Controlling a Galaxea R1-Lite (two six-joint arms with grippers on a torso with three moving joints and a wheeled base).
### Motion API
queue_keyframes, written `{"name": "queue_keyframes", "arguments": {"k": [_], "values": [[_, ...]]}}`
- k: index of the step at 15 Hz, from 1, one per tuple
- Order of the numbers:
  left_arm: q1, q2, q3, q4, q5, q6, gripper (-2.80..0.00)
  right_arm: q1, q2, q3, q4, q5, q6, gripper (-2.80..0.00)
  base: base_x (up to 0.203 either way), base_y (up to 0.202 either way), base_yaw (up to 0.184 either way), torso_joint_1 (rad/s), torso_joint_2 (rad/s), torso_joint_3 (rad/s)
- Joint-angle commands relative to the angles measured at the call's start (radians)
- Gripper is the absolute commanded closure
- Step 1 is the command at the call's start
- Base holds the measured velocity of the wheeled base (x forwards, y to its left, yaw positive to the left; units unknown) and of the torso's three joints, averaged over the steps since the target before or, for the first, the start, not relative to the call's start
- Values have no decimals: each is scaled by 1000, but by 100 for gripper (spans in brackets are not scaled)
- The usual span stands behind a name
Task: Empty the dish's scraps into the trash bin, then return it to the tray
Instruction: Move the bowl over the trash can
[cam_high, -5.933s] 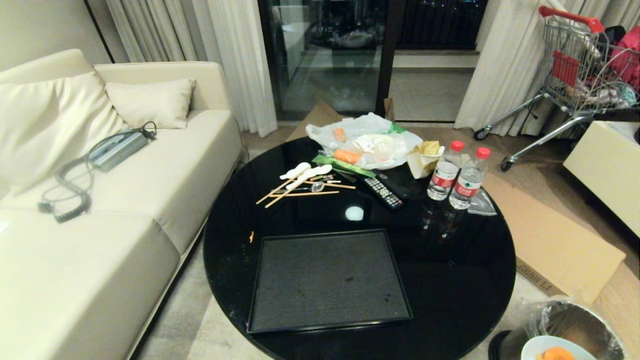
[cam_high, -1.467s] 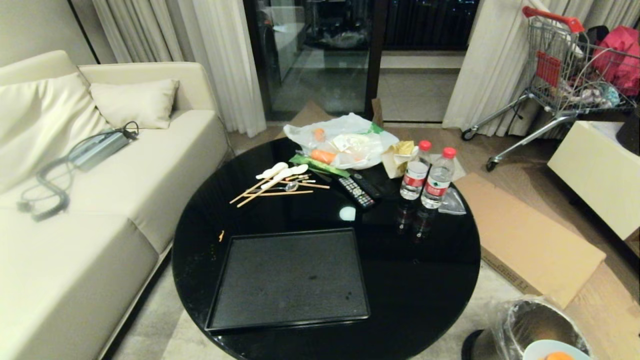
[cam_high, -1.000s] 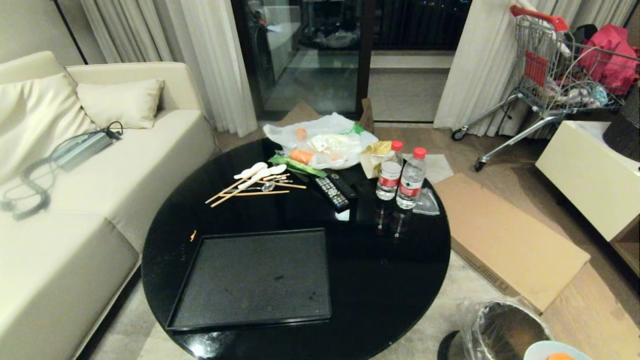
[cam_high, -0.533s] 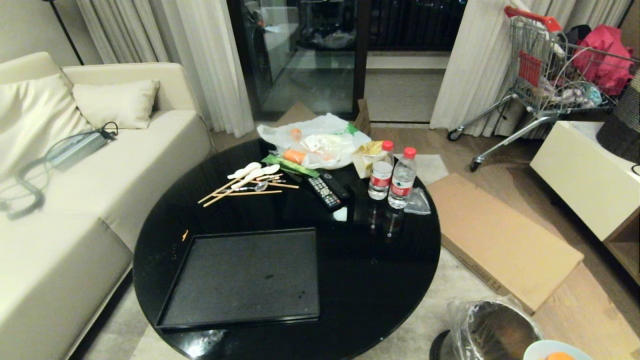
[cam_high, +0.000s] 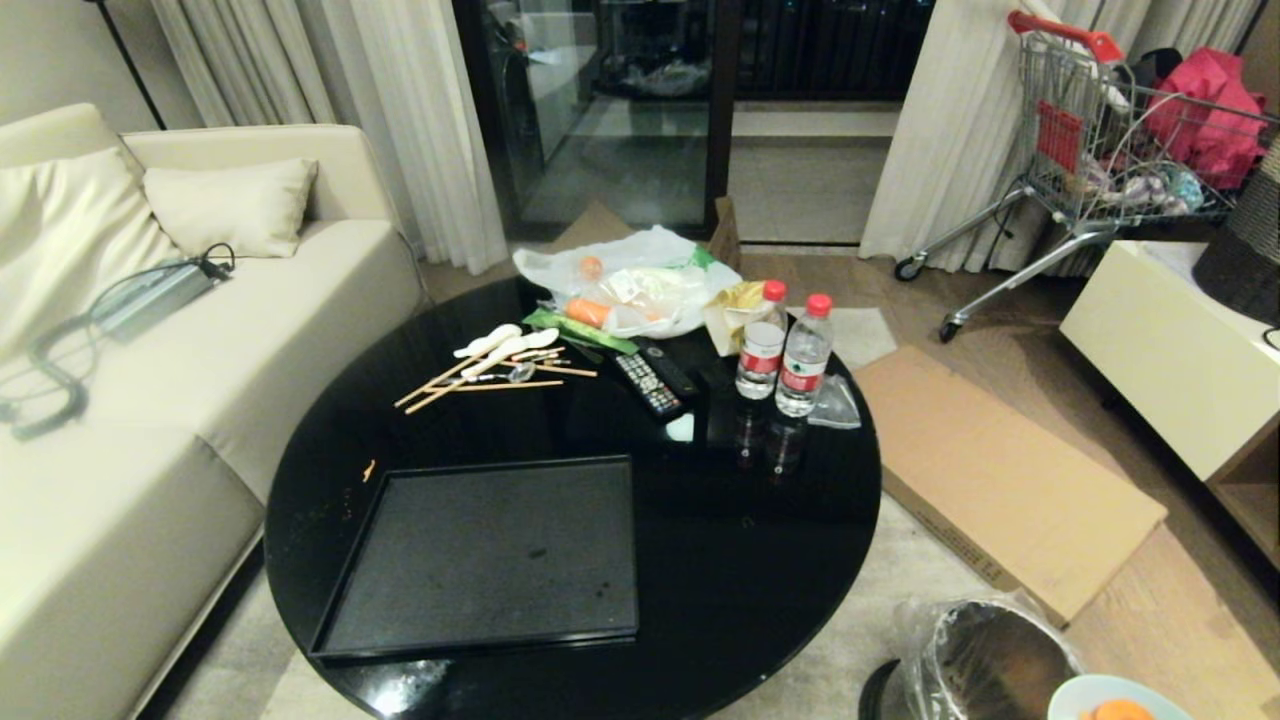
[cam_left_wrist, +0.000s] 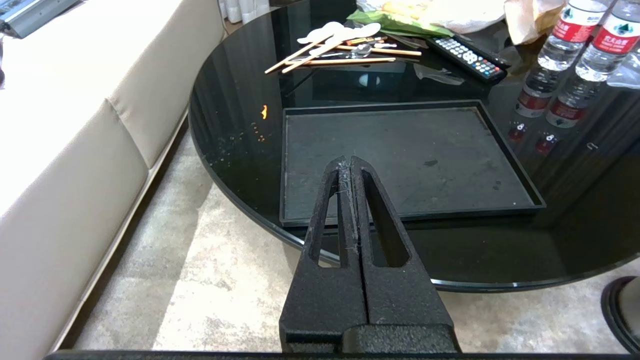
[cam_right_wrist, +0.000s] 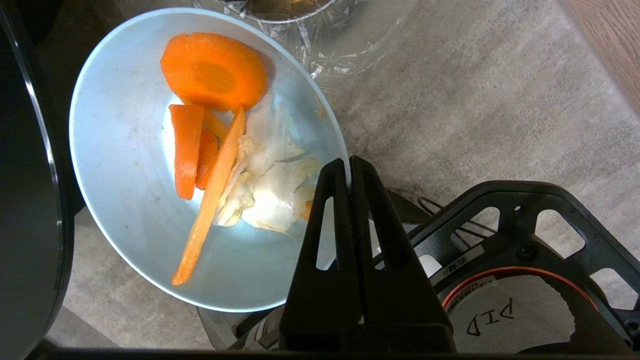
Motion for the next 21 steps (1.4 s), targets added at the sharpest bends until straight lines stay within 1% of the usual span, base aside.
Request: {"name": "queue_keyframes", "arguments": {"k": [1,11,13,19,21], "values": [[0,0,0,0,0,0,0,0,0,-2,0,-2,5,0,0,0,0,0,0,0],[0,0,0,0,0,0,0,2,1,-8,-8,-6,0,0,0,0,0,0,0,0],[0,0,0,0,0,0,0,2,1,-8,-32,-6,0,0,0,0,0,0,0,0],[0,0,0,0,0,0,0,2,11,5,-41,-5,6,0,0,0,0,0,0,0],[0,0,0,0,0,0,0,0,24,2,-71,-3,3,0,0,0,0,0,0,0]]}}
